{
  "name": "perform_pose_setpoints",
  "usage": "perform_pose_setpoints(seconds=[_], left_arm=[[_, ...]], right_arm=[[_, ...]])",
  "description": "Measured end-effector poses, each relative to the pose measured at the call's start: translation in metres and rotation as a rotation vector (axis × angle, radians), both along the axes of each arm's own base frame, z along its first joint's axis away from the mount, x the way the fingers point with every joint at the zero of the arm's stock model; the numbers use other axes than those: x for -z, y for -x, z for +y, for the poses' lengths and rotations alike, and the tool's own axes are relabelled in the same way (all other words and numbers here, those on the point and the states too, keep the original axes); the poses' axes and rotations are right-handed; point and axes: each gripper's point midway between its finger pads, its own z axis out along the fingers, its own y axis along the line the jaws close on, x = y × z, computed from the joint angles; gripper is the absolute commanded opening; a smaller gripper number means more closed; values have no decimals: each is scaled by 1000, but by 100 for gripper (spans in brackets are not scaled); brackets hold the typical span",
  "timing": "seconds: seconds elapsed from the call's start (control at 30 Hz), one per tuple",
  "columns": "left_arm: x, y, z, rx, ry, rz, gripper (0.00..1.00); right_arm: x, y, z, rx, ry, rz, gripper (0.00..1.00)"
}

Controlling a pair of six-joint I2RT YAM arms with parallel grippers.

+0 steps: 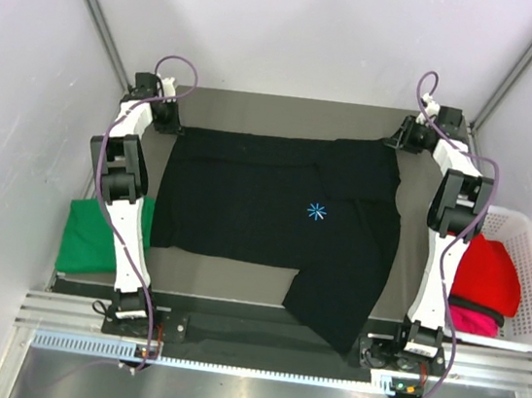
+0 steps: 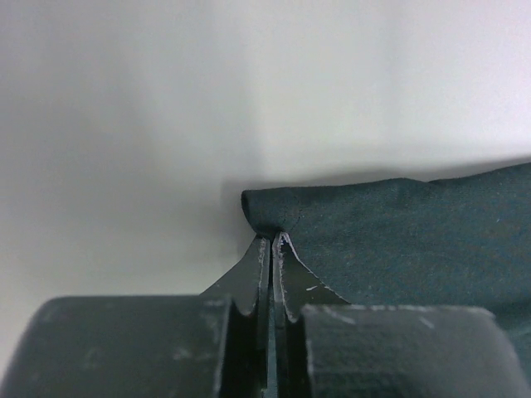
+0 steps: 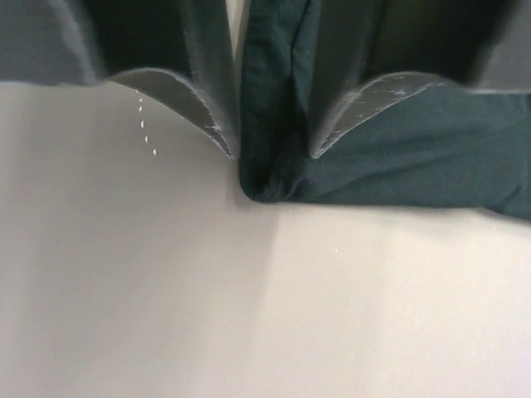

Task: Fold and stack the t-shirts
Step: Fold the tshirt

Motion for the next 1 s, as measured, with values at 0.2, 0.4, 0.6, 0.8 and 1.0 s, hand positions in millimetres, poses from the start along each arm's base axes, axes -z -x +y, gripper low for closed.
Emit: perform_pose_setpoints(seconds=[0.2,0.4,0.6,0.8,1.0], left_arm=[[1,0,0,1,4,0,0],[1,-5,0,6,12,-3,0],[0,-20,0,6,17,-31,0],[-1,-42,1,-4,17,-76,0],[-2,-54,3,-15,14,-107,0]], right_arm=[[7,4,4,6,-36,39,0],[8,4,5,19,-62,52,0],[8,-2,3,32,-91,45,0],[6,-12,4,33,-109,20,0],[2,-21,7,33,-102,0,0]])
